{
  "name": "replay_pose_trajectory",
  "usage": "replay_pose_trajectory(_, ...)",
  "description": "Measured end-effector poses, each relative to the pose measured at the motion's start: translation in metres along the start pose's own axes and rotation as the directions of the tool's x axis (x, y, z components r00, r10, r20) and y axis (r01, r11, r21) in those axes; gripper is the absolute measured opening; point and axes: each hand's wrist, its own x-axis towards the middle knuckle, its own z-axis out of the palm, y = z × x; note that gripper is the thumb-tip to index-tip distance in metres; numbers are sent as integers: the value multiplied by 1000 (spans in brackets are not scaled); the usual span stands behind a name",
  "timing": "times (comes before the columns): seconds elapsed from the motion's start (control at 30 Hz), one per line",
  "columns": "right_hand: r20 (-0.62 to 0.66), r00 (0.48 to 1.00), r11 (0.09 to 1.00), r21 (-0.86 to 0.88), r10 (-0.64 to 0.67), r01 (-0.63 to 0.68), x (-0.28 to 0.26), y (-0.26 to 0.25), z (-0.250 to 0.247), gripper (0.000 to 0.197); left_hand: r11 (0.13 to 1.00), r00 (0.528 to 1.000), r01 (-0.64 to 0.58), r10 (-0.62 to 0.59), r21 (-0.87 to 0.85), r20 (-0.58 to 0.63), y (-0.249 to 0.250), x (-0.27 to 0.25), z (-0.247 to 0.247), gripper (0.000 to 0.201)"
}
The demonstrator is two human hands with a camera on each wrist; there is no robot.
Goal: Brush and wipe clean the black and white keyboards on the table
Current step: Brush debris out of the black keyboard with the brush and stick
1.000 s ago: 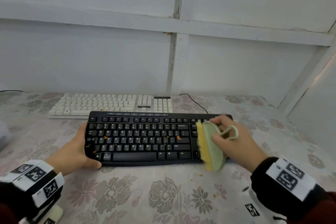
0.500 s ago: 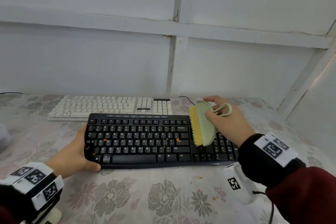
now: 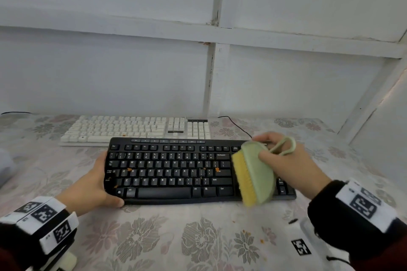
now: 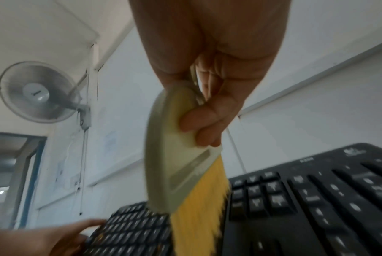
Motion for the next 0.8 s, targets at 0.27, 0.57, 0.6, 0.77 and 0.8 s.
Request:
replay_pose_trajectory(0.27,-82,997,999,-53,-7,2,18,-1,21,24,1000,1000,-19,19,-8,3,-3,1,-1,110)
replay_pose_trajectory(0.57,6,1000,999,-49,-8,8,4,-3,4,21,999,999,-27,28,-25,21,-7,4,-1,117)
replay_pose_trajectory(0.6,-42,999,1000,-16,-10,10,10,-6,1,21,999,999,-22,22,-26,25,-7,4,-1,116)
replay_pose_trajectory(0.77,-123,992,1000,24,-14,17,30,-8,9,25,1000,1000,3,-2,-22,32,-7,4,0,117)
replay_pose_trajectory(0.8,-113,994,1000,-4,-7,7,29,-7,13,25,1000,999,6,-5,-21,32,-7,4,0,117)
